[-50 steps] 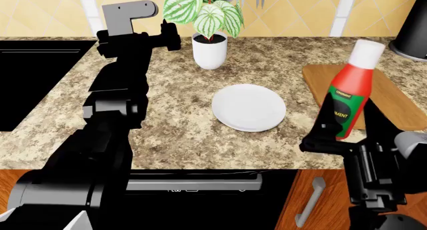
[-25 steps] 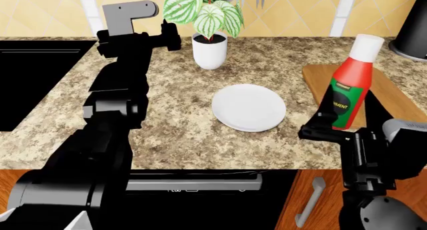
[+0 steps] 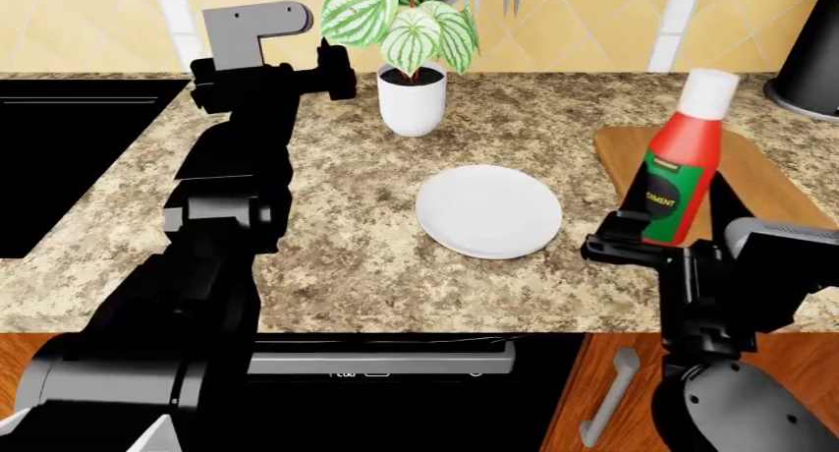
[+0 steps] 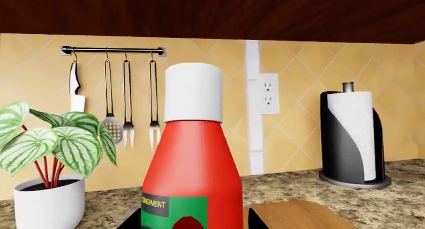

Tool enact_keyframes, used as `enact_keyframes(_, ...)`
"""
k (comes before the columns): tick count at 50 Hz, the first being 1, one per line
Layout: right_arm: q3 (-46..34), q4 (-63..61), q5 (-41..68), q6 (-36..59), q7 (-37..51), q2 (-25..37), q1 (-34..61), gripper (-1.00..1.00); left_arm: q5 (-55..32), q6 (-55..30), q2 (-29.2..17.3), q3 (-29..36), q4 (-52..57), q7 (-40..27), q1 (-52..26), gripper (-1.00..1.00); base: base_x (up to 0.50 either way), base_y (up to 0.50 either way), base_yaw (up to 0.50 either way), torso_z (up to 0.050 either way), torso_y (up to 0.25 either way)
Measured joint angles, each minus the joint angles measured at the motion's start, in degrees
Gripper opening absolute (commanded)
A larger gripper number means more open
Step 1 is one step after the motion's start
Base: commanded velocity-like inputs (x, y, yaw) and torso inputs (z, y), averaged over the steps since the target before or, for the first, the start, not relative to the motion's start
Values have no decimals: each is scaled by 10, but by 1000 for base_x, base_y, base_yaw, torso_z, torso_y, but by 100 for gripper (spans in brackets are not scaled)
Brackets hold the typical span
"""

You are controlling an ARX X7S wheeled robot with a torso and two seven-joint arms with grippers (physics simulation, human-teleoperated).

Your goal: Pick the shrimp from the plate and place it on the cutting board. Then pick the condiment bottle from the cabinet and place it next to the cutting board.

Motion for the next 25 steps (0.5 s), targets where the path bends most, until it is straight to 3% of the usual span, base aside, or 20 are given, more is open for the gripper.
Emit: enact_keyframes(25, -5, 74, -5, -17, -27, -27, 17, -100, 1, 1, 0, 2, 0, -1, 1, 100, 0, 0, 0, 0, 0)
